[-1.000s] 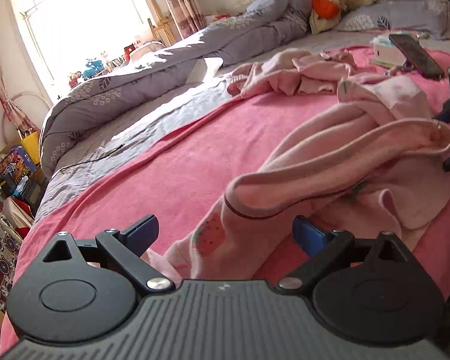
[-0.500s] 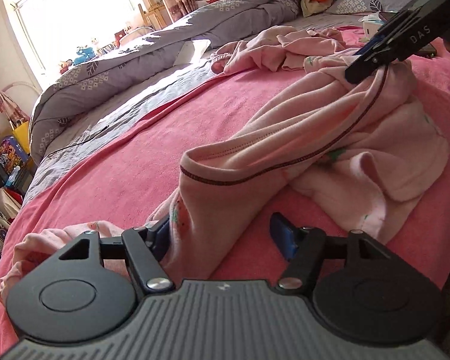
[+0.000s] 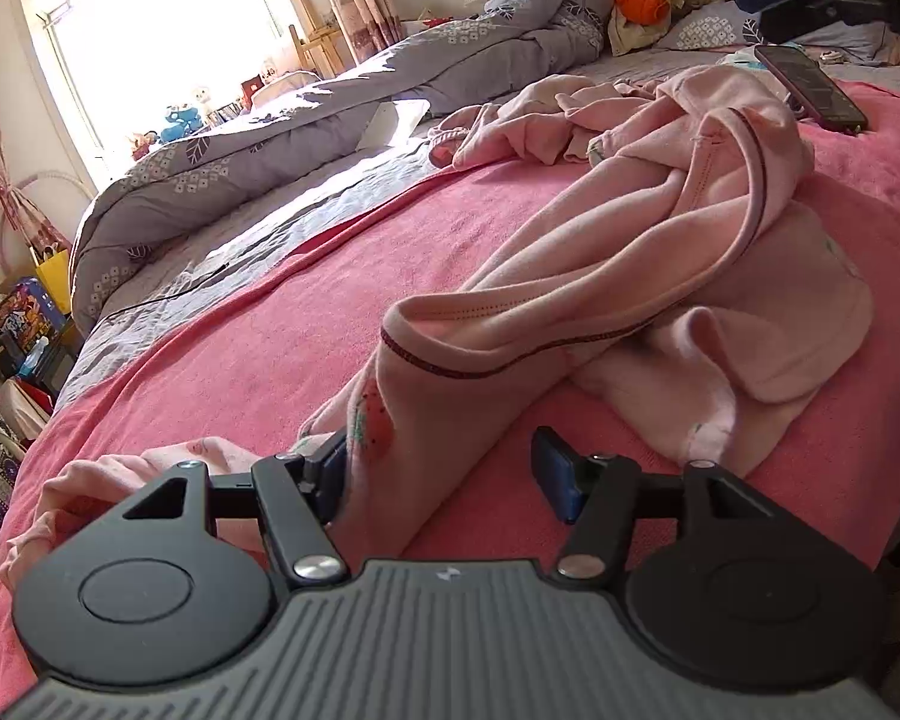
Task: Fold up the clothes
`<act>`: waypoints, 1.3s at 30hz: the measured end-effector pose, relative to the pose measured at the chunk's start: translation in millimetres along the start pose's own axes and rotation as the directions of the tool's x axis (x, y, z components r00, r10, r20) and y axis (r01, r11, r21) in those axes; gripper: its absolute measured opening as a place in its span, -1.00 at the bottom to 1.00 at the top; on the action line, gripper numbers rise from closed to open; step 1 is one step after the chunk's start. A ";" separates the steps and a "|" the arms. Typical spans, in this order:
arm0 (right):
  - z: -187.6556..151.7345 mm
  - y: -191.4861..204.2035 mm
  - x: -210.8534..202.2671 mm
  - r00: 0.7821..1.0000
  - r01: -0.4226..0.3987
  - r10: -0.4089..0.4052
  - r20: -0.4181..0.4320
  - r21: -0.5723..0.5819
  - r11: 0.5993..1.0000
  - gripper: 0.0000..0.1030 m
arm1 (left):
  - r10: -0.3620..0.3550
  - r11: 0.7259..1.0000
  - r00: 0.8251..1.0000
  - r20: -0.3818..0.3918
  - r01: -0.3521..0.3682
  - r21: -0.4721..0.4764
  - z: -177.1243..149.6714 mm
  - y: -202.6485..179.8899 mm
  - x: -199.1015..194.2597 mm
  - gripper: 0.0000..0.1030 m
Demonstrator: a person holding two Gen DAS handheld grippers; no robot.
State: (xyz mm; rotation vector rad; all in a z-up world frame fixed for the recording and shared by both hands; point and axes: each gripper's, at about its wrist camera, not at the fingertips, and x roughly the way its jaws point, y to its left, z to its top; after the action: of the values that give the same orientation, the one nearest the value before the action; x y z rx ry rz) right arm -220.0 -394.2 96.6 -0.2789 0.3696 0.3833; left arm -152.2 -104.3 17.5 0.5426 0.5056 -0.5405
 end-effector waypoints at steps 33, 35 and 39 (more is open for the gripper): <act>27.5 -73.5 287.6 0.966 0.227 -0.209 -0.152 0.115 0.967 0.32 | 0.298 0.823 0.917 -0.264 -0.387 -0.415 88.0 145.8 196.8 0.68; 17.3 -75.0 248.1 0.977 0.208 -0.198 -0.081 0.147 0.967 0.53 | 0.318 0.793 0.926 -0.206 -0.378 -0.477 86.0 160.1 160.0 0.67; 7.2 -71.2 140.0 0.959 0.261 -0.279 0.057 0.215 0.941 1.00 | 0.307 0.776 0.949 -0.075 -0.295 -0.558 74.2 166.8 73.8 0.69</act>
State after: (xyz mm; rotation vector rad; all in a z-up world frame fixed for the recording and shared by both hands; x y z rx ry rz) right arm -67.9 -411.7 60.9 -0.1076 0.2780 0.0843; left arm 24.5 -52.4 87.3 0.0387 0.5174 -0.0675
